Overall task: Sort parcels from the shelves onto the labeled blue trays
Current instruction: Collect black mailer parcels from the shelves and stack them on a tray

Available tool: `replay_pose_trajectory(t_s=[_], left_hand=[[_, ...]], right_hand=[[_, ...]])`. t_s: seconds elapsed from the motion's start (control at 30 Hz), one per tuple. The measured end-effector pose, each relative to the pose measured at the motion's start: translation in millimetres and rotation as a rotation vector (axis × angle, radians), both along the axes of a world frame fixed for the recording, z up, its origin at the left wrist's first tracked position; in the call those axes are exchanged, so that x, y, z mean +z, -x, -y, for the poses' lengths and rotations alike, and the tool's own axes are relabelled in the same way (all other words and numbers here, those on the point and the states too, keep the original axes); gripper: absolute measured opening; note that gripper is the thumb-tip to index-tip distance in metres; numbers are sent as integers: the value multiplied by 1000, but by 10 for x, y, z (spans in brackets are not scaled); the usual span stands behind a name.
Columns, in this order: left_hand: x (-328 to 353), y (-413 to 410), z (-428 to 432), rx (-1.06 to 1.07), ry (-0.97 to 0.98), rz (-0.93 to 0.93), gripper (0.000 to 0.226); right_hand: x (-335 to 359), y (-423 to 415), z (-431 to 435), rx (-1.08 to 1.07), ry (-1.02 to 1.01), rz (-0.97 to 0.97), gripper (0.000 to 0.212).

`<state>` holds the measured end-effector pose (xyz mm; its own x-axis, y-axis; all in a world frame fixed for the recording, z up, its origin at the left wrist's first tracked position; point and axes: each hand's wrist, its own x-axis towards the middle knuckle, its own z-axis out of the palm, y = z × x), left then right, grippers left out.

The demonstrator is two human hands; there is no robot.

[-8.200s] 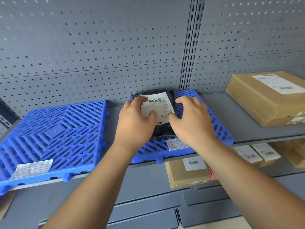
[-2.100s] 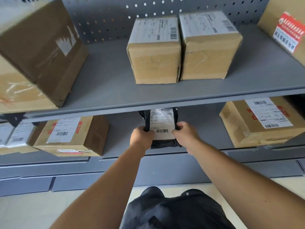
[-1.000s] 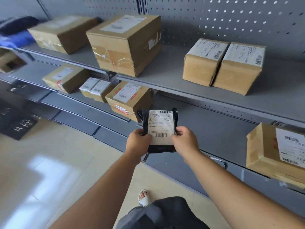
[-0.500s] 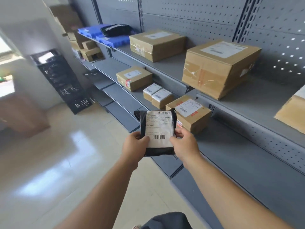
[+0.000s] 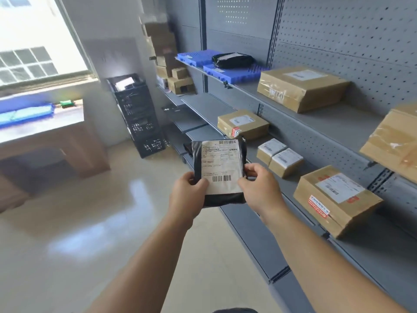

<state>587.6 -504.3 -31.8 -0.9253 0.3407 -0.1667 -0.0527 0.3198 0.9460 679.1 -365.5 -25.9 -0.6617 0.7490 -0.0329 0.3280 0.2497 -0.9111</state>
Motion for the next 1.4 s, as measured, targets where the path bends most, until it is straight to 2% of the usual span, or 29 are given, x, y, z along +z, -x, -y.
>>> replay_pose_trajectory(t_s=[0.3, 0.87, 1.03, 1.4], left_hand=[[23, 950, 209, 142, -112, 19, 20], [343, 3015, -561, 339, -100, -110, 12], [336, 3584, -613, 351, -95, -108, 12], [429, 5491, -562, 247, -95, -135, 10]], right_hand=[[30, 1131, 82, 115, 2, -26, 26], [278, 3537, -842, 330, 44, -128, 24], [223, 4139, -887, 340, 35, -123, 24], [335, 5857, -772, 206, -54, -176, 23]])
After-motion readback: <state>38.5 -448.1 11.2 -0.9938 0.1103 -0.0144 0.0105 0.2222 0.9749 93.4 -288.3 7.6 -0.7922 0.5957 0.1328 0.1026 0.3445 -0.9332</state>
